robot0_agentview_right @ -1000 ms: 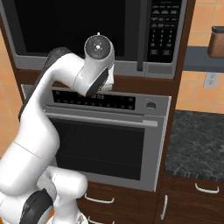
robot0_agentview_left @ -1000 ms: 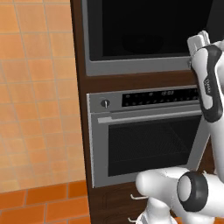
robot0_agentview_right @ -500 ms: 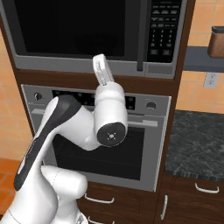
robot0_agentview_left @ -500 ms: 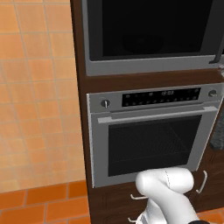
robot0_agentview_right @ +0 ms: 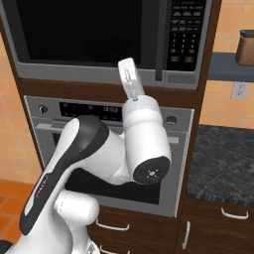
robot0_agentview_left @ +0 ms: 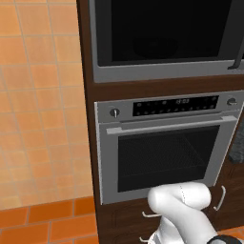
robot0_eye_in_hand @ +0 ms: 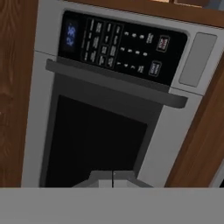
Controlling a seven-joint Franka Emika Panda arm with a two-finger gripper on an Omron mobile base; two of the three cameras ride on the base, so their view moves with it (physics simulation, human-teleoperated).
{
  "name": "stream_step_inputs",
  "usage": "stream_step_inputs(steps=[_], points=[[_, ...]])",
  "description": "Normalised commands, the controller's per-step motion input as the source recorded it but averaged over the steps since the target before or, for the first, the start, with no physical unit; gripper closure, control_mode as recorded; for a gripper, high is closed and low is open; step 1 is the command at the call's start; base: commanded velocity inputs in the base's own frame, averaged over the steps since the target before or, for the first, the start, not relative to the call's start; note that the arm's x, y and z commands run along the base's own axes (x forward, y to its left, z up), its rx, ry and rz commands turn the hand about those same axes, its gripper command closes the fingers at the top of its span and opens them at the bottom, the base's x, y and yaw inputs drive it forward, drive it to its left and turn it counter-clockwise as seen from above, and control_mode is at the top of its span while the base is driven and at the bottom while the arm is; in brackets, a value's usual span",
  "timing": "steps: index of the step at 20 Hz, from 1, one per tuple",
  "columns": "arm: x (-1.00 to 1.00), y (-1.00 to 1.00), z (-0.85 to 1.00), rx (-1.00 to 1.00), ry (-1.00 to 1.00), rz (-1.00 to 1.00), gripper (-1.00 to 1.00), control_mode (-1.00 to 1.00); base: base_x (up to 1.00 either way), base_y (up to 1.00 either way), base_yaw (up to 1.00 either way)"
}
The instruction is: Open the microwave, place the bowl with waffle inside the microwave, then close the microwave door and turn it on.
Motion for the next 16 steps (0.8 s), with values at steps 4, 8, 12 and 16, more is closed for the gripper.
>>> stream_step_inputs(steps=[4, 8, 12, 16], points=[[0.16, -0.31, 0.22, 0.00, 0.11, 0.00, 1.00, -1.00, 0.00, 0.00, 0.00], [0.55, -0.24, 0.00, 0.00, 0.11, 0.00, 1.00, -1.00, 0.00, 0.00, 0.00], [0.60, -0.35, 0.00, 0.00, 0.13, -0.01, 1.00, -1.00, 0.00, 0.00, 0.00], [0.53, -0.51, -0.08, 0.00, 0.09, -0.01, 1.00, -1.00, 0.00, 0.00, 0.00]])
